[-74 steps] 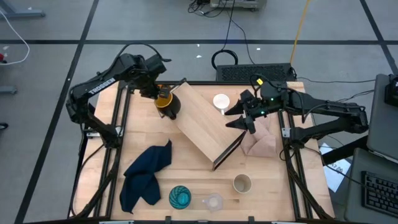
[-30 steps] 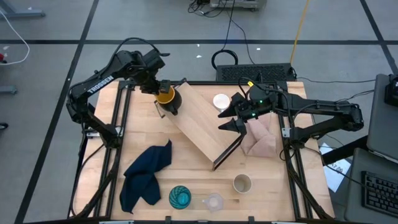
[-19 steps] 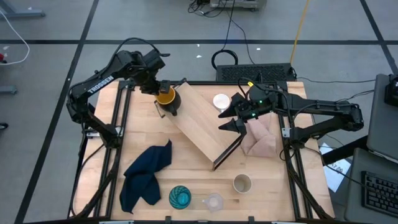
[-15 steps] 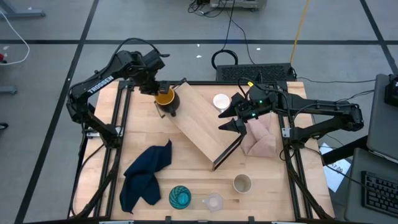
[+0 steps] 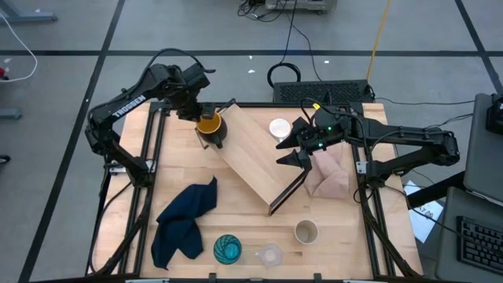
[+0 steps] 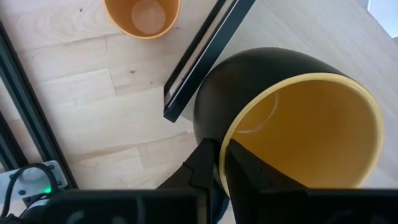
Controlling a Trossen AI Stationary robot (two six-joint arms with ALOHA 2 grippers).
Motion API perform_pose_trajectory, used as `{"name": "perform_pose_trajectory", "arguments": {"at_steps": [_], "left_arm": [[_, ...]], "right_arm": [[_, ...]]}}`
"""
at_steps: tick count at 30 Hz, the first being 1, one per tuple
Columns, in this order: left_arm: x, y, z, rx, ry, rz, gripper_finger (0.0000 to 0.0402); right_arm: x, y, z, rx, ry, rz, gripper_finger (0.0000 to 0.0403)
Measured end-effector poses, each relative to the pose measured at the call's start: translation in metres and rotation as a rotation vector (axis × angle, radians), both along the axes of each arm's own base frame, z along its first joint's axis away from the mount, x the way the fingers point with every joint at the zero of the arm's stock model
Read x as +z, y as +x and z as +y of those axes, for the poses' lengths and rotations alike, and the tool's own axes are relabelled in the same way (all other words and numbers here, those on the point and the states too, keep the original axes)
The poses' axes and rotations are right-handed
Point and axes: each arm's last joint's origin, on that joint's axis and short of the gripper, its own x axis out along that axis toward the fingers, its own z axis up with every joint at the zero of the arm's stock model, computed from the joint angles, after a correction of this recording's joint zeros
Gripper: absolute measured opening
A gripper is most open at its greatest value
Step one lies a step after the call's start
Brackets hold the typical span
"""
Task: Stack small to large cups/mugs on shelf
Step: Put the black mug on the shelf, then put the blue cup on the shelf
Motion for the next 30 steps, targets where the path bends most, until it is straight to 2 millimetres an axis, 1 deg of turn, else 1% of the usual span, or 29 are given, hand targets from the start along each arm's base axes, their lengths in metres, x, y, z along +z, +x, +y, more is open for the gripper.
{"name": "perform_pose_trajectory", "arguments": {"at_steps": [4, 10, 13, 16, 24, 30], "left_arm": [[-0.003, 0.005, 0.001, -0.01, -0.007, 0.007, 0.0031], [-0.003, 0.008, 0.001, -0.022, 0.005, -0.005, 0.0031], [-0.004, 0.009, 0.002, -0.022, 0.009, -0.013, 0.0039], [-0.004, 0.01, 0.002, -0.025, 0.009, -0.021, 0.0062], [-0.005, 0.01, 0.003, -0.017, 0.008, -0.014, 0.0144], [-0.005, 0.01, 0.003, -0.018, 0.003, -0.017, 0.0177]], "right_arm": [[-0.001, 0.0, 0.0, 0.001, 0.001, 0.006, 0.0331], [-0.001, 0.0, 0.007, 0.026, 0.001, 0.007, 0.0331], [-0.001, 0.0, 0.009, 0.036, 0.0, 0.007, 0.0331], [-0.001, 0.0, 0.01, 0.038, 0.0, 0.007, 0.0331], [-0.001, 0.0, 0.01, 0.037, 0.0, 0.007, 0.0331], [0.0, 0.0, 0.01, 0.036, 0.0, 0.007, 0.0331]]}}
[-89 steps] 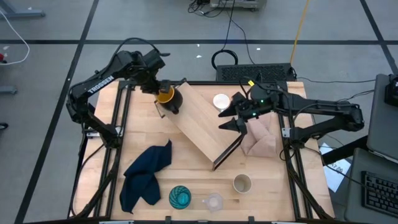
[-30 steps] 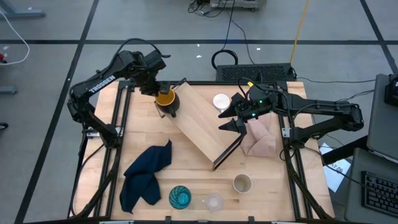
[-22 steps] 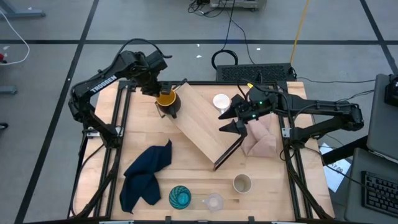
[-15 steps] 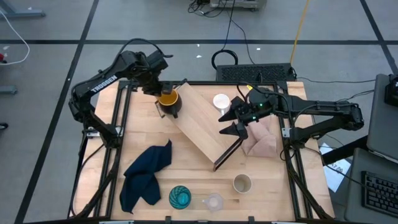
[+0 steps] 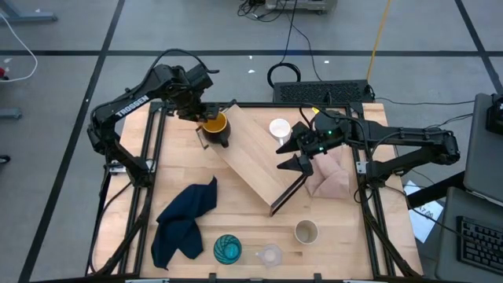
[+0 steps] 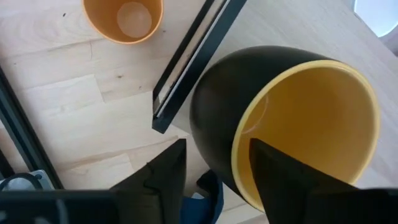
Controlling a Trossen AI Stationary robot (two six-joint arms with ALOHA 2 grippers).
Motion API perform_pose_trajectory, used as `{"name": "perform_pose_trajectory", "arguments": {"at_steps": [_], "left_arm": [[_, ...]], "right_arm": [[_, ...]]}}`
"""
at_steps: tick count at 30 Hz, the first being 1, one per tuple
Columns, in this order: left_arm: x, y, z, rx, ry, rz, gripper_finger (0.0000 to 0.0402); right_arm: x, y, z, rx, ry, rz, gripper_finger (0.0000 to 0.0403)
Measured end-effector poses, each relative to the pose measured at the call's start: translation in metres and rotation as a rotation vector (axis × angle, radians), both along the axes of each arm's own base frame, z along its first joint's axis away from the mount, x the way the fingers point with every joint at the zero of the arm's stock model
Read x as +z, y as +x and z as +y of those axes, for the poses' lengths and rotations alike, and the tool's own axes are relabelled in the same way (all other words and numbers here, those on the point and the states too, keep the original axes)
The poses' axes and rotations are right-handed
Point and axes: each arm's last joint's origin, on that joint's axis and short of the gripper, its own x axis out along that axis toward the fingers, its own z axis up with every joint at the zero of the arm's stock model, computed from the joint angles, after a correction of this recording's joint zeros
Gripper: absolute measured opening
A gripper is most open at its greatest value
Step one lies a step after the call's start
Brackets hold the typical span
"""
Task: Stack small to large cups/mugs on shelf
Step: Put the blue cup on the shelf
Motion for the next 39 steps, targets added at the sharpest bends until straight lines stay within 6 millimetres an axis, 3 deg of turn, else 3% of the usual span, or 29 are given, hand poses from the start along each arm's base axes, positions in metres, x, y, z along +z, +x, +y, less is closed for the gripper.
{"name": "perform_pose_trajectory", "arguments": {"at_steps": [13, 20, 24, 31, 39], "left_arm": [[0.011, -0.008, -0.01, -0.075, -0.024, -0.084, 0.0189], [0.026, -0.018, -0.024, -0.105, -0.013, -0.171, 0.0189], [0.036, -0.022, -0.045, -0.171, -0.062, -0.246, 0.0189], [0.05, -0.021, -0.095, -0.374, -0.106, -0.339, 0.0189], [0.055, -0.001, -0.151, -0.459, -0.108, -0.413, 0.0189]], "right_arm": [[0.0, 0.0, 0.0, -0.001, 0.0, -0.001, 0.0331], [-0.02, 0.0, 0.0, -0.01, 0.024, 0.059, 0.0331], [-0.028, -0.001, 0.0, -0.014, 0.038, 0.086, 0.0331], [-0.024, 0.001, 0.002, 0.003, 0.028, 0.043, 0.0331], [-0.023, 0.002, 0.001, -0.004, 0.037, 0.024, 0.0331]]}}
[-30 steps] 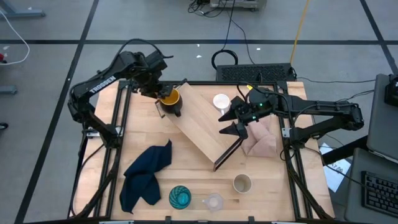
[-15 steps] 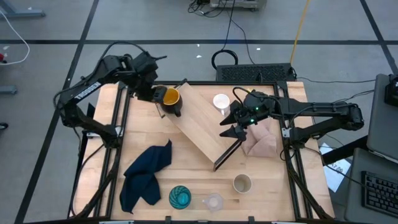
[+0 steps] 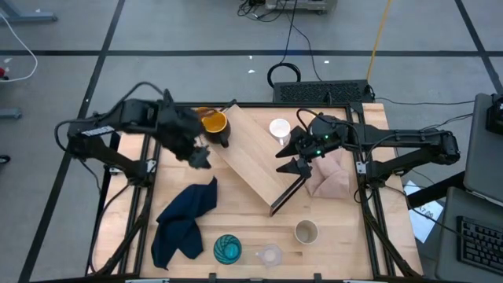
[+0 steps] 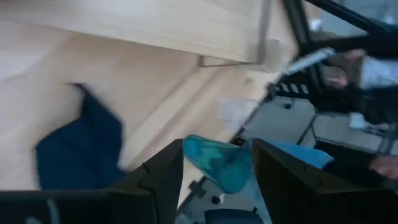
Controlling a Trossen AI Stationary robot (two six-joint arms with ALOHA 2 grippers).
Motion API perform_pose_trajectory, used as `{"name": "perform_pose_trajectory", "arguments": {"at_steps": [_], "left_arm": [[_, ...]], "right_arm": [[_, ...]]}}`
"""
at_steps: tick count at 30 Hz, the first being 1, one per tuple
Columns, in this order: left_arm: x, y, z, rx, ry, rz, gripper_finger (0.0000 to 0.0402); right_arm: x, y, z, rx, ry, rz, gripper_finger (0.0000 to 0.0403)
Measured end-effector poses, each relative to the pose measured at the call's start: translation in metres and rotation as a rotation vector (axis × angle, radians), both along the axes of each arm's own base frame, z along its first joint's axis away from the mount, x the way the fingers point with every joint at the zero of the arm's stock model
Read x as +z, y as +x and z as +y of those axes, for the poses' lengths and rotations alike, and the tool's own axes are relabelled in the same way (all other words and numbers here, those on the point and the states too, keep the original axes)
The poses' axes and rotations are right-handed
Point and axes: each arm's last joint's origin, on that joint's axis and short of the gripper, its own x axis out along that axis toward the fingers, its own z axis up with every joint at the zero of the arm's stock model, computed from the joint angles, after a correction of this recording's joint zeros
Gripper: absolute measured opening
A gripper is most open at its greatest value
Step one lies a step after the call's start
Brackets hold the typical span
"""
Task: Stack small to large cups/mugs on shelf
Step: Put the blue cup on the shelf
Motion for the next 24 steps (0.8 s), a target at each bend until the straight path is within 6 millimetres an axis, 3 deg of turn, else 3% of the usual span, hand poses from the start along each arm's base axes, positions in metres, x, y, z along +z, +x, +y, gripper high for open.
{"name": "perform_pose_trajectory", "arguments": {"at_steps": [7, 14, 24], "left_arm": [[-0.001, 0.014, -0.038, -0.036, 0.066, -0.059, 0.0189], [-0.024, 0.034, -0.079, -0.169, 0.105, 0.024, 0.0188], [-0.057, 0.058, -0.118, -0.299, 0.102, 0.14, 0.0188]], "right_arm": [[0.0, 0.0, 0.0, -0.008, 0.014, 0.005, 0.0331], [0.0, 0.0, 0.0, -0.013, 0.023, 0.009, 0.0331], [0.0, 0.0, 0.0, -0.017, 0.03, 0.011, 0.0331]]}}
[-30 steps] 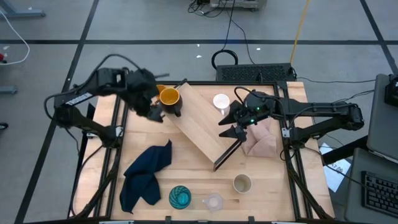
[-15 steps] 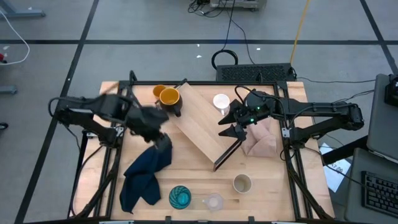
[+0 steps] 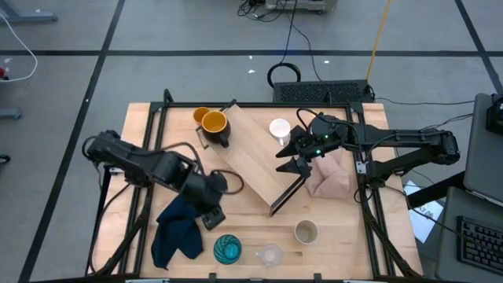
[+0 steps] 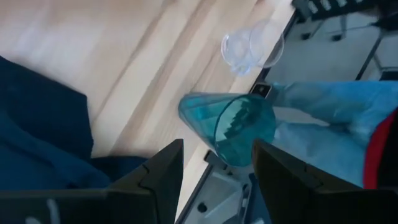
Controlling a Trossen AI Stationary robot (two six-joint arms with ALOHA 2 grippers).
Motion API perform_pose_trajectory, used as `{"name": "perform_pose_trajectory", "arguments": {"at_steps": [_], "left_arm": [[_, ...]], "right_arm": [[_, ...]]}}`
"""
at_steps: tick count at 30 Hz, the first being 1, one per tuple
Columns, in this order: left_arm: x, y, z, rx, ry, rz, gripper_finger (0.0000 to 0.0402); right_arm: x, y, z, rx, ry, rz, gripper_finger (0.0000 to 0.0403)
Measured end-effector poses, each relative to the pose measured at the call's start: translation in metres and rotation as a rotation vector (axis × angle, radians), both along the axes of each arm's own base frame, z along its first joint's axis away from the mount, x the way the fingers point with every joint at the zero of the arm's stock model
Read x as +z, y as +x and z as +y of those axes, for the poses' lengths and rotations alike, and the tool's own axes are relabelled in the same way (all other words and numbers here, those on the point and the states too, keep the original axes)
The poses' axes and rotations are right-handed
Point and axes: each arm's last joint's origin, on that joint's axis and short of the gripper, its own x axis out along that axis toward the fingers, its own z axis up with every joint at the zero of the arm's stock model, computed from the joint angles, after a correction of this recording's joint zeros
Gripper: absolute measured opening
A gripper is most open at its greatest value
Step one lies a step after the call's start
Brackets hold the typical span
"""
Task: Stack small to large cups/mugs on shelf
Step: Put the blue cup on the shelf
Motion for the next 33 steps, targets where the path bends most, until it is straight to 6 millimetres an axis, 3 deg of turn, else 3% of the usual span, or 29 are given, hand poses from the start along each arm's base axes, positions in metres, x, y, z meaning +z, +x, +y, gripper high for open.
{"name": "perform_pose_trajectory", "arguments": {"at_steps": [7, 15, 33], "left_arm": [[-0.025, 0.011, -0.027, -0.066, 0.041, 0.072, 0.0188], [-0.057, 0.023, -0.044, -0.095, 0.114, 0.184, 0.0188], [-0.063, 0.028, -0.061, -0.092, 0.109, 0.13, 0.0188]], "right_arm": [[0.0, 0.0, 0.0, -0.005, 0.011, 0.003, 0.0331], [0.0, 0.0, 0.0, -0.007, 0.017, 0.006, 0.0331], [0.0, 0.0, 0.001, 0.007, 0.05, 0.015, 0.0331]]}}
